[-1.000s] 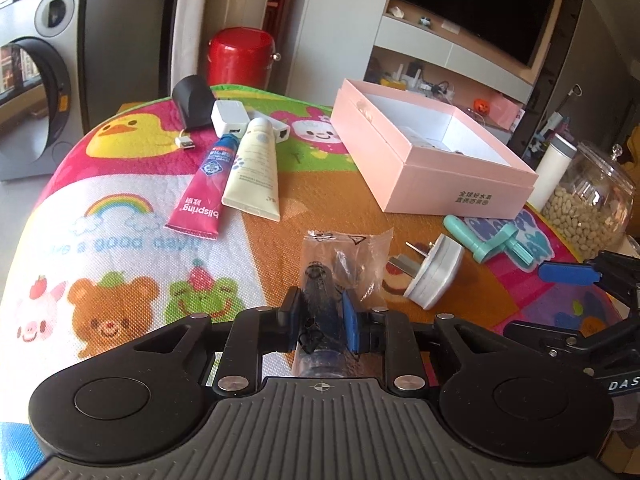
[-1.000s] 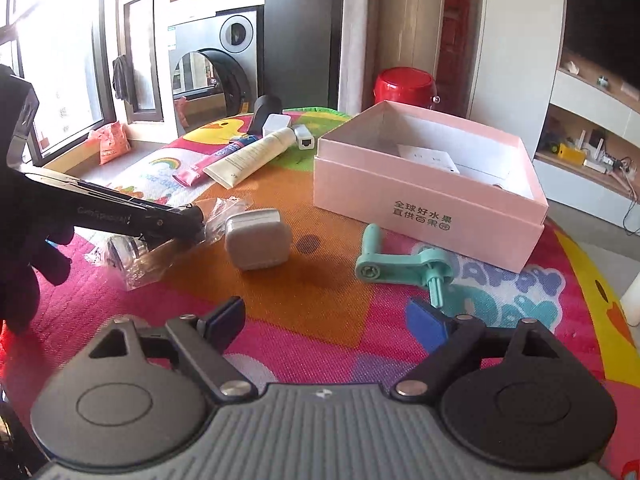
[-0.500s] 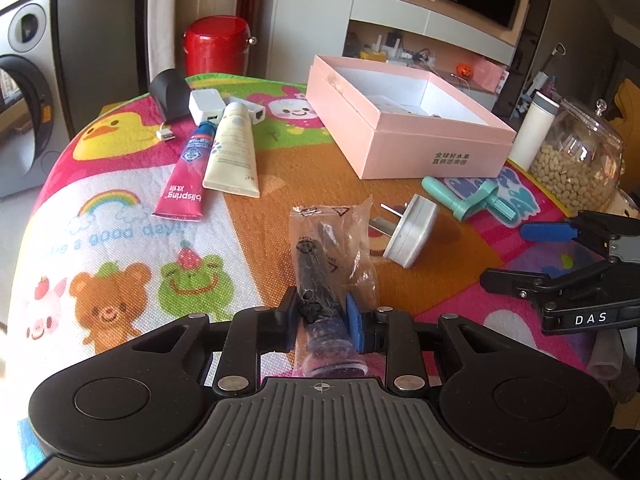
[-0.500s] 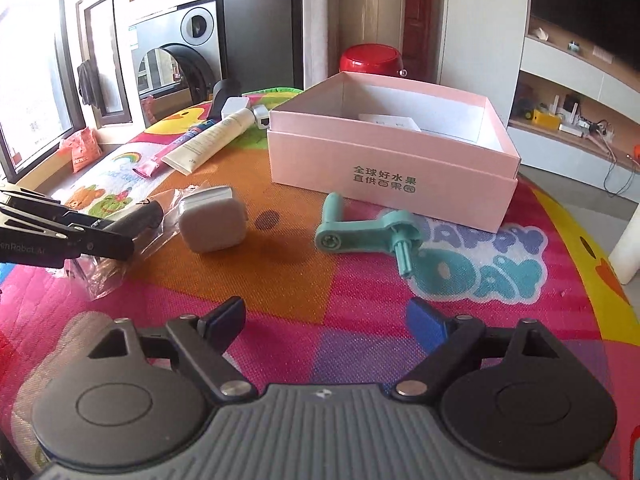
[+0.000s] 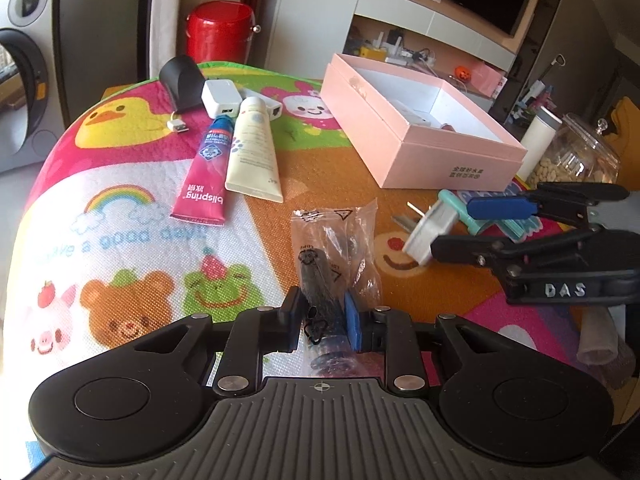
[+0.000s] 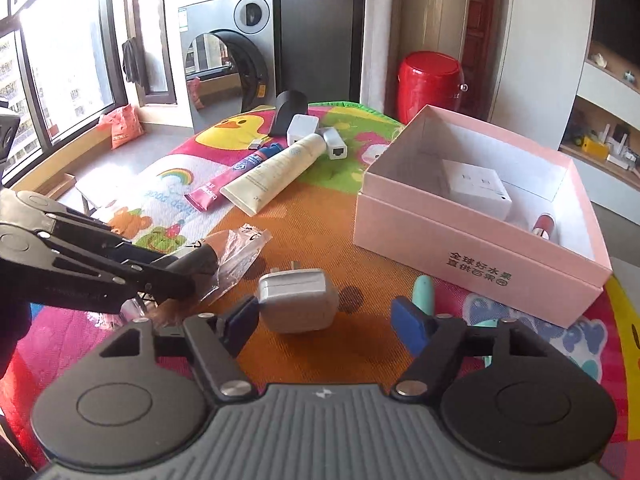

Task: Organize rigid objects
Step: 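Lift the plastic bag with the left gripper while the right gripper reaches the white plug charger, then carry the bag into the pink box with the left gripper while the right places the white plug inside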

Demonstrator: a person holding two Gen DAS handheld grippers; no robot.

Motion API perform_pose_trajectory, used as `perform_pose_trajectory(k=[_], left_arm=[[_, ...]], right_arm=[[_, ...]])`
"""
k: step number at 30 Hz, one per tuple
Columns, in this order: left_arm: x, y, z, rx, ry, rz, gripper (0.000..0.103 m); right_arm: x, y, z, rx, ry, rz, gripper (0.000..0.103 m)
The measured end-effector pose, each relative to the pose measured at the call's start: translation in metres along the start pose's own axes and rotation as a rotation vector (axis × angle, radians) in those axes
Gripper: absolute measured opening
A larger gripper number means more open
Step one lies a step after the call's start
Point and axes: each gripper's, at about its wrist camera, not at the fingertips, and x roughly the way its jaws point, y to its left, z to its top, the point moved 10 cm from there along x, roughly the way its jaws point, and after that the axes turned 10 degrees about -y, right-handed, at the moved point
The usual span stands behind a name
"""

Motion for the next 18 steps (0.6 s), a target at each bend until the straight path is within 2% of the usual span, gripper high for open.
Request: perform_pose_trajectory(k=[2, 6, 10, 13, 15, 18], left_arm=[[0.0, -0.002, -0.001, 0.017, -0.011, -0.002, 0.027], [0.002, -0.004, 0.0, 0.033, -0.024, -0.017, 0.027], [0.003, -0.003, 0.001, 0.021, -0.004, -0.018, 0.027], [0.005, -0.004, 0.002, 0.007, 0.007, 0.012, 0.027], [0.004, -0.006, 0.001, 0.025, -0.005, 0.041, 0.027], [0.003, -0.009, -0.001, 0.029, -0.028, 0.085, 0.027]], right_arm=[[0.005, -0.006, 0.005, -0.007, -0.005, -0.062, 0.054], [0.008, -0.031, 0.002, -0.004, 0.016, -0.217, 0.051], [0.005, -0.044, -0.007, 0.012, 0.045, -0.281, 0.05], [0.004, -0.044, -0.001, -0.02, 0.048, -0.282, 0.05], [0.0, -0.039, 0.008, -0.061, 0.0, -0.242, 0.051], [-0.004, -0.036, 0.014, -0.051, -0.042, -0.148, 0.051]])
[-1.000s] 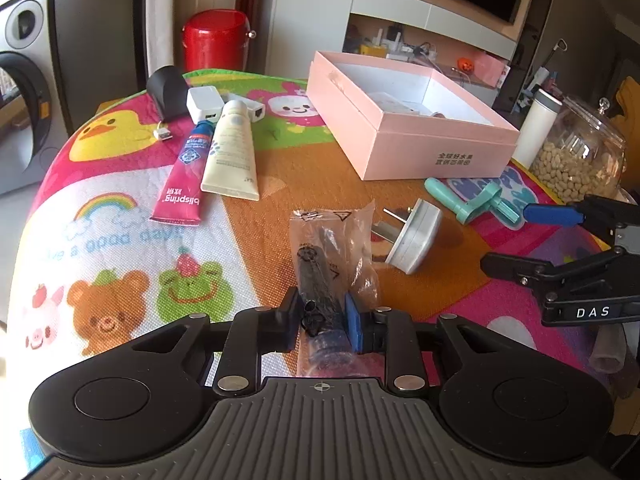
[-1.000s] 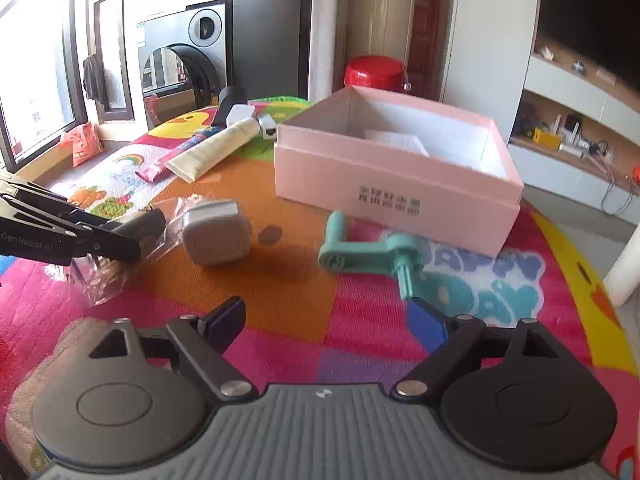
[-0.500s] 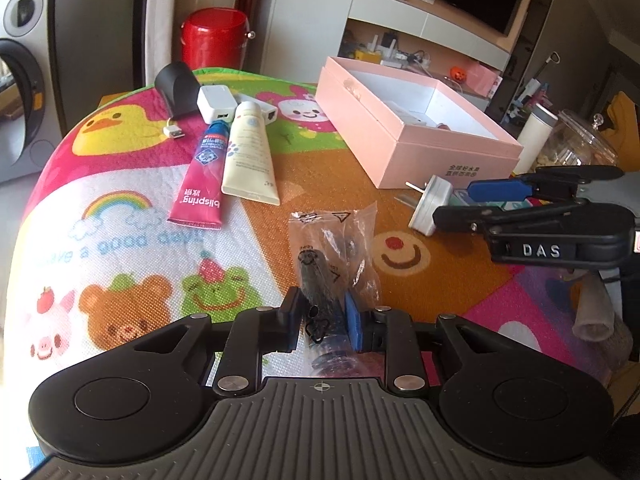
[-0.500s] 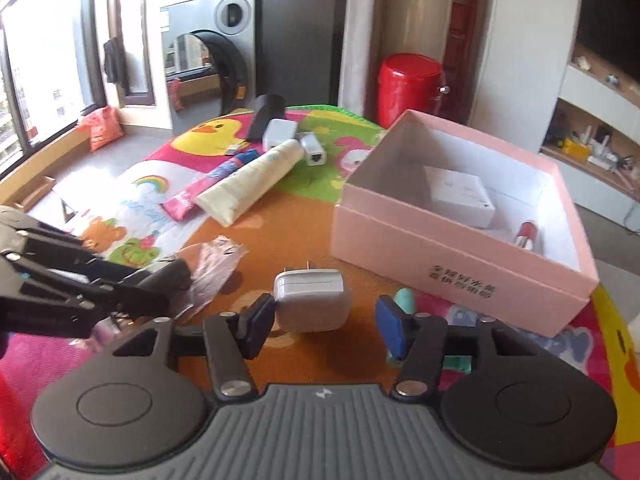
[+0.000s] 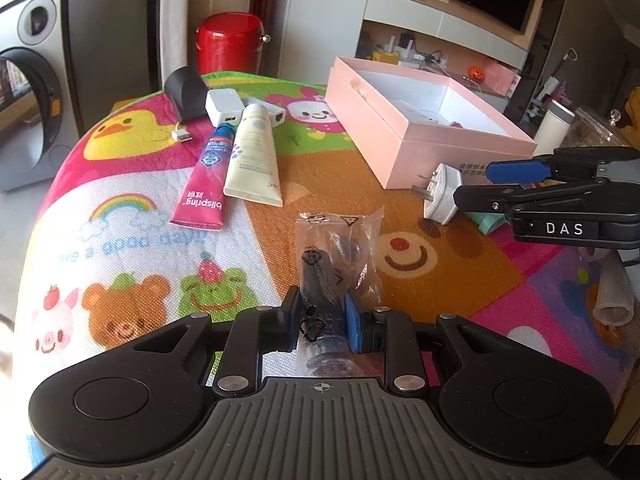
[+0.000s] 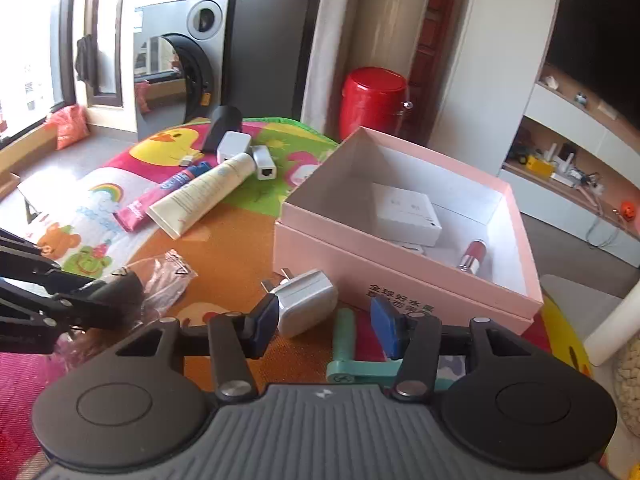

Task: Organize rigid objects
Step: 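Carry the bag into the pink box with the left gripper while the right places the white plug inside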

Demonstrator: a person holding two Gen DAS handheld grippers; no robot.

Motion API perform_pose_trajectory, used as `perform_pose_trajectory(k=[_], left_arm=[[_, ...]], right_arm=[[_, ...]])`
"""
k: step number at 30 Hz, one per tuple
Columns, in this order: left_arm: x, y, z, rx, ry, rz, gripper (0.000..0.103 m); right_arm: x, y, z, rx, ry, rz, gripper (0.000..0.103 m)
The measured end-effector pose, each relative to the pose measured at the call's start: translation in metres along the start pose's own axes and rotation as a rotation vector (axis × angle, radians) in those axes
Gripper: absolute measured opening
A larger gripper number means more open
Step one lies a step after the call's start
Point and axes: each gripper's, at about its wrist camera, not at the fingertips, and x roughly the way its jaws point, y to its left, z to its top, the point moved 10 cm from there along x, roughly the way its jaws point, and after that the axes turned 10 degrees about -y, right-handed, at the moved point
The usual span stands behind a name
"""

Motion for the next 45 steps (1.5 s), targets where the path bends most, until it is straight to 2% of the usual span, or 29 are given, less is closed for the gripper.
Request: perform_pose_trajectory(k=[2, 5, 9, 12, 17, 22, 23, 24, 27, 32, 36, 40, 43, 45], left_arm=[[0.0, 0.0, 0.0, -0.032, -0.013, 0.031, 0.027], [-0.002, 0.002, -0.001, -0.081, -0.021, 0.054, 0.026], [-0.007, 0.006, -0.004, -0.087, -0.017, 0.013, 0.024], [-0.009, 0.008, -0.004, -0.062, 0.021, -0.031, 0.024], [-0.012, 0.007, -0.006, 0.009, 0.057, -0.052, 0.025], [-0.013, 0.002, -0.007, 0.005, 0.049, -0.031, 0.026], [-0.013, 0.001, -0.007, 0.011, 0.049, -0.024, 0.026], [-0.013, 0.001, -0.007, 0.014, 0.048, -0.018, 0.026], [-0.013, -0.005, -0.007, 0.071, 0.04, -0.011, 0.024], [-0.03, -0.033, 0.001, 0.14, 0.011, -0.117, 0.023], [-0.044, -0.062, 0.049, 0.212, -0.085, -0.162, 0.023], [-0.05, -0.095, 0.141, 0.26, -0.269, -0.195, 0.023], [-0.04, -0.107, 0.212, 0.168, -0.368, -0.226, 0.026], [-0.028, -0.104, 0.243, 0.078, -0.381, -0.236, 0.026]], right_arm=[[0.002, -0.001, 0.0, 0.007, -0.009, 0.053, 0.051], [0.0, -0.008, -0.005, 0.011, -0.003, 0.049, 0.051], [-0.016, -0.005, -0.019, 0.044, -0.028, 0.12, 0.055], [-0.016, 0.003, -0.03, 0.108, -0.03, 0.16, 0.055], [0.002, 0.007, -0.018, 0.202, -0.047, 0.134, 0.055], [0.033, 0.01, -0.006, 0.075, -0.033, 0.063, 0.055], [0.036, 0.008, -0.004, 0.064, -0.029, 0.053, 0.047], [0.037, 0.006, -0.003, 0.066, -0.025, 0.053, 0.046], [0.018, -0.001, 0.003, 0.085, -0.048, 0.058, 0.045], [-0.041, -0.019, 0.002, 0.108, -0.094, 0.028, 0.045], [-0.086, -0.042, -0.006, 0.105, -0.133, -0.028, 0.045], [-0.114, -0.074, 0.005, 0.128, -0.192, -0.11, 0.045], [-0.123, -0.097, 0.034, 0.138, -0.264, -0.153, 0.045], [-0.12, -0.112, 0.064, 0.15, -0.317, -0.157, 0.046]])
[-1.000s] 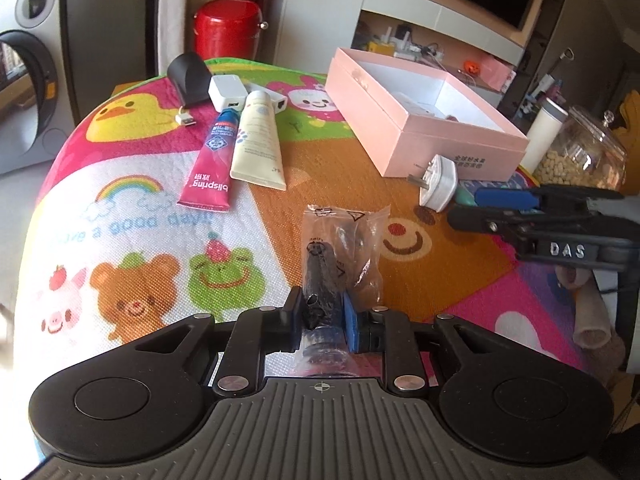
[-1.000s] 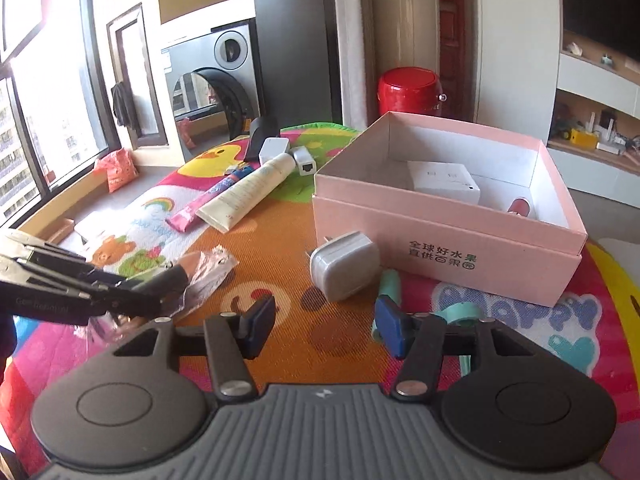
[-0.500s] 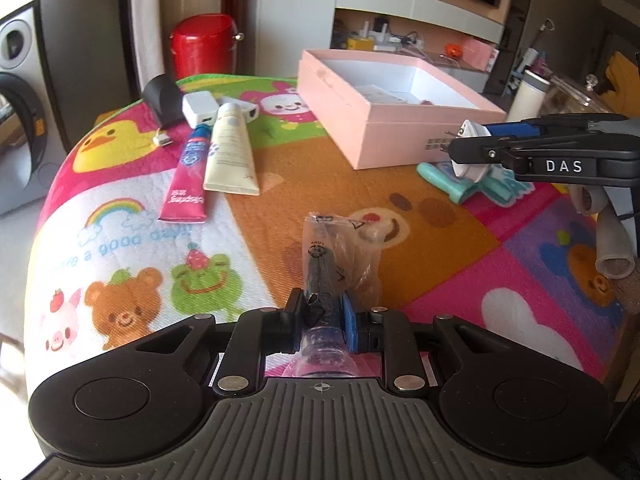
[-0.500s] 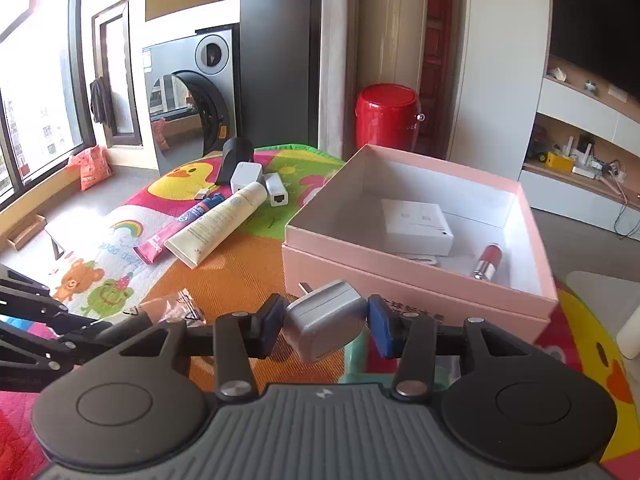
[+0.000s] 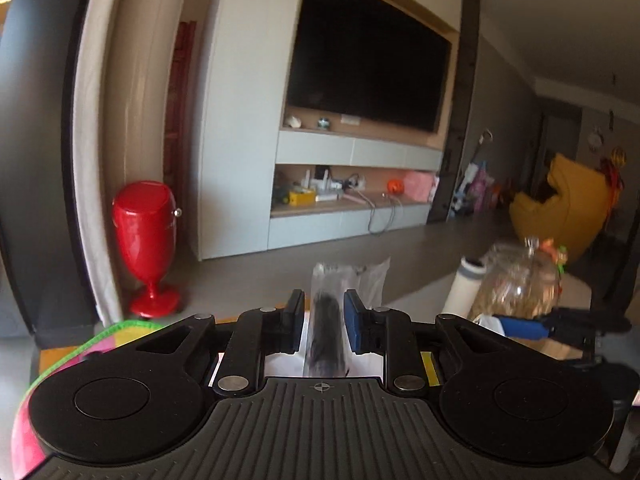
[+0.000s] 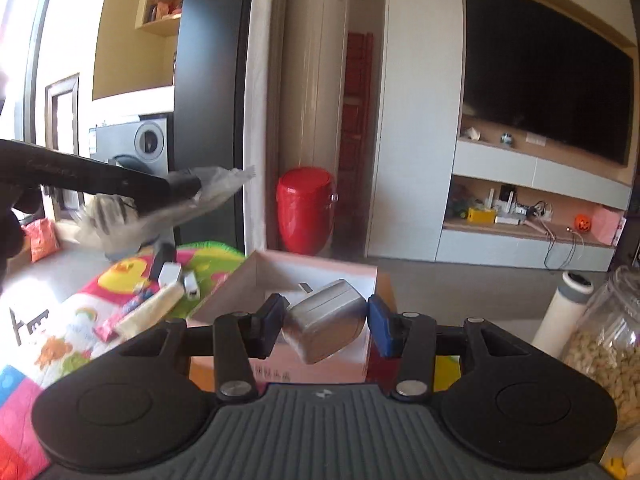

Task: Organize rigid objects

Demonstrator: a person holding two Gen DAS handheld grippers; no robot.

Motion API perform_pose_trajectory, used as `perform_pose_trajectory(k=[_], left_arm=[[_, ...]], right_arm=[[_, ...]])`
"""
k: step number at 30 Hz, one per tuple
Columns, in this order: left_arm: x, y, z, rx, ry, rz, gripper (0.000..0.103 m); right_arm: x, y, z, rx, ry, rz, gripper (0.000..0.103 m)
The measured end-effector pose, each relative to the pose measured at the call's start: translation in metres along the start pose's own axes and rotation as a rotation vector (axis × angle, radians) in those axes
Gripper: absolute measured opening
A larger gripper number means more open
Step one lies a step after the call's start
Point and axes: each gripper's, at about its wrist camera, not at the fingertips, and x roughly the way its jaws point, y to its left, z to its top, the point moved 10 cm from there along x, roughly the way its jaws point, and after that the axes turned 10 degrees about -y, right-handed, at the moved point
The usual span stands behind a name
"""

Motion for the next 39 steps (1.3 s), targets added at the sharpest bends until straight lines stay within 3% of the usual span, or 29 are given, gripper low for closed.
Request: perform_pose_trajectory(k=[3, 5, 7, 11, 14, 18, 23, 31, 35, 39], left_arm=[[0.012, 0.02, 0.015, -0.053, -0.029, 0.037, 0.026], [0.006, 0.036, 0.008, -0.044, -0.03, 0.075, 0.026], [0.0, 0.058, -0.012, -0.042, 0.005, 0.118, 0.026], [-0.005, 0.114, -0.068, -0.055, 0.111, 0.264, 0.026], [-0.002, 0.152, -0.114, -0.135, 0.209, 0.339, 0.026], [0.009, 0.178, -0.155, -0.199, 0.294, 0.349, 0.026], [0.02, 0.2, -0.155, -0.249, 0.22, 0.39, 0.026], [0.052, 0.287, -0.117, -0.525, 0.003, 0.534, 0.026], [0.08, 0.315, -0.129, -0.586, 0.023, 0.531, 0.026], [0.083, 0.3, -0.143, -0.579, 0.062, 0.411, 0.034]], right_arm=[[0.031, -0.013, 0.046, 0.075, -0.05, 0.042, 0.049], [0.042, -0.022, 0.064, 0.109, -0.065, 0.032, 0.066], [0.046, -0.027, 0.07, 0.113, -0.1, 0.013, 0.074], [0.054, -0.025, 0.038, 0.072, -0.074, -0.033, 0.078], [0.055, -0.013, 0.005, 0.058, -0.041, -0.064, 0.078], [0.057, 0.018, -0.037, 0.012, 0.083, 0.042, 0.078], [0.063, 0.049, -0.065, -0.009, 0.158, 0.102, 0.078], [0.062, 0.056, -0.095, 0.007, 0.226, 0.117, 0.078], [0.065, 0.051, -0.107, 0.037, 0.257, 0.098, 0.078], [0.067, 0.043, -0.117, 0.078, 0.282, 0.076, 0.078]])
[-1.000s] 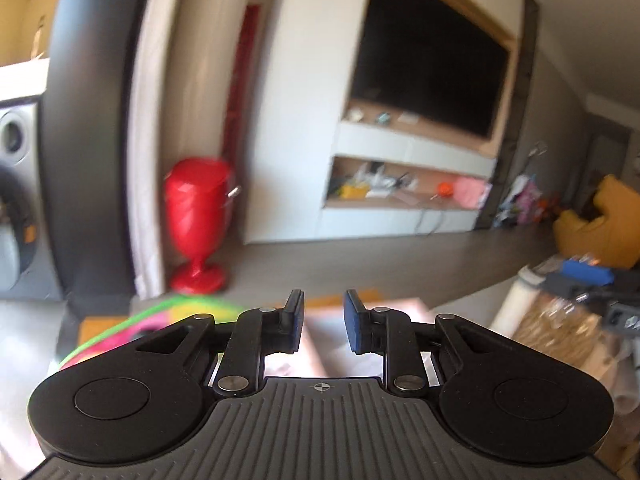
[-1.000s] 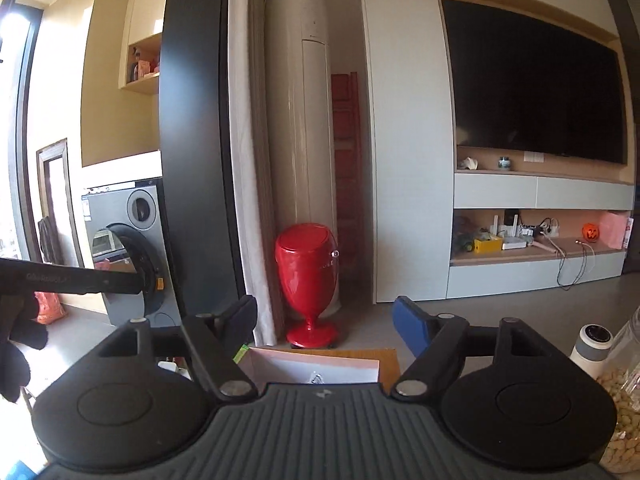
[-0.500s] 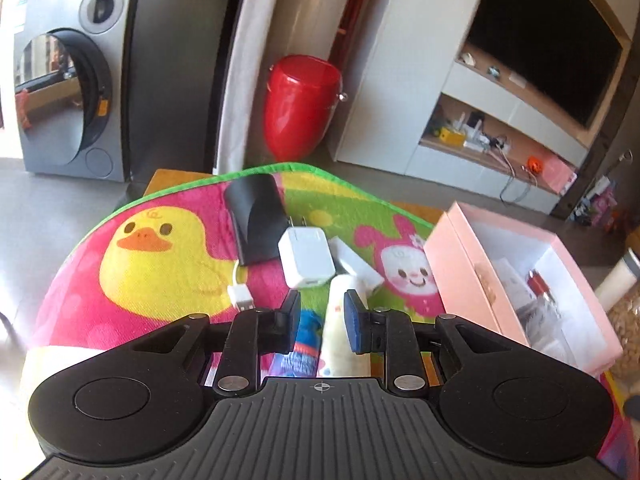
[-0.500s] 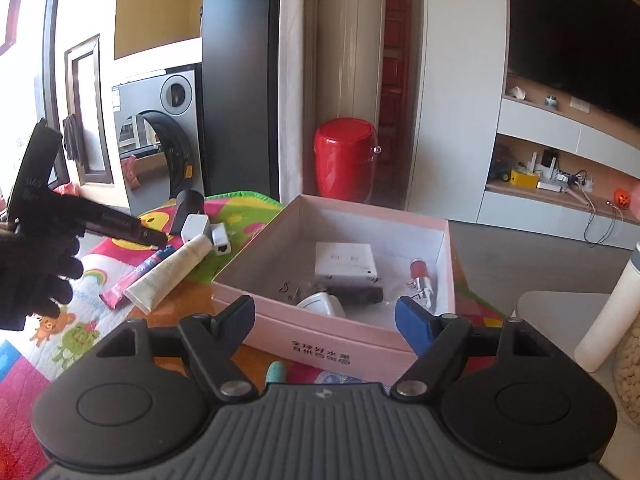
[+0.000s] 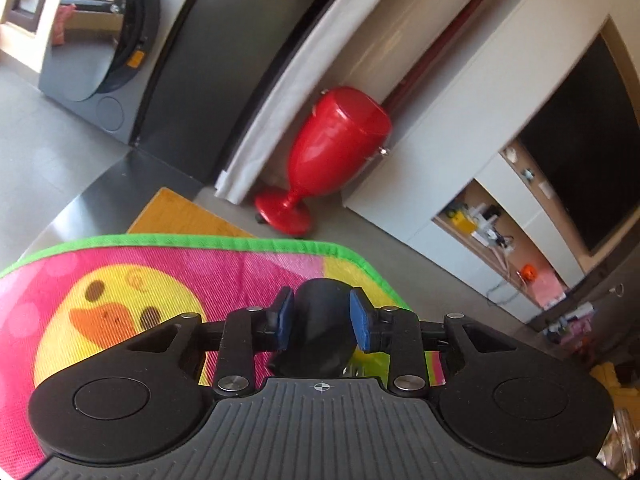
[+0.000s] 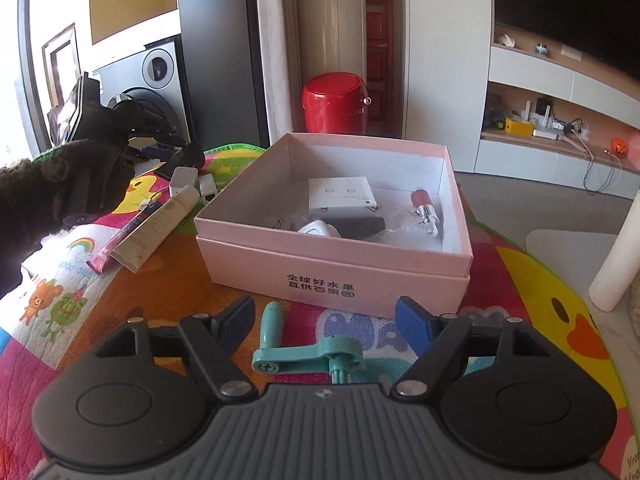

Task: Organize rigid objects

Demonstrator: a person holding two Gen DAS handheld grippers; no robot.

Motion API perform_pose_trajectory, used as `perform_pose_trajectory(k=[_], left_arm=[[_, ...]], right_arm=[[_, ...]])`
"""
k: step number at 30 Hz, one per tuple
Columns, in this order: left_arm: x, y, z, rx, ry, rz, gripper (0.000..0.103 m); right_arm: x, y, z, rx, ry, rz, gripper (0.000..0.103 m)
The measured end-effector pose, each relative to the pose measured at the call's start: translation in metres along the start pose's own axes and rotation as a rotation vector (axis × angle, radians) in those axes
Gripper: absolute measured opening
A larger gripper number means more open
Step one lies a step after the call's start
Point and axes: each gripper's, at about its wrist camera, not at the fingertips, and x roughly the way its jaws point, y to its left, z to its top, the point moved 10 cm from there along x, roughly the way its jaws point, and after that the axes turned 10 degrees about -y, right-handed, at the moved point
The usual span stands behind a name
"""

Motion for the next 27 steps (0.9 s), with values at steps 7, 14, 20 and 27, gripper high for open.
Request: perform_pose_trajectory(k=[7, 14, 20, 27], left_arm=[[-0.026, -0.023, -0.053, 0.128, 0.151, -0.08, 0.029], [-0.075, -0.036, -0.097, 0.192, 0.24, -0.165, 0.029], [-0.126, -0.054, -0.131, 0.467, 0.273, -0.172, 0.037], [-0.154, -0.076, -0.145, 0.409, 0.282, -0.243, 0.036]], right_arm=[[0.014, 0.01, -0.014, 0.031, 0.058, 0.056, 0.078], [0.015, 0.033, -0.005, 0.016, 0.036, 0.106, 0.078], [0.014, 0.031, -0.02, -0.019, 0.051, 0.054, 0.078], [0.004, 0.023, -0.039, -0.01, 0.068, 0.027, 0.078]])
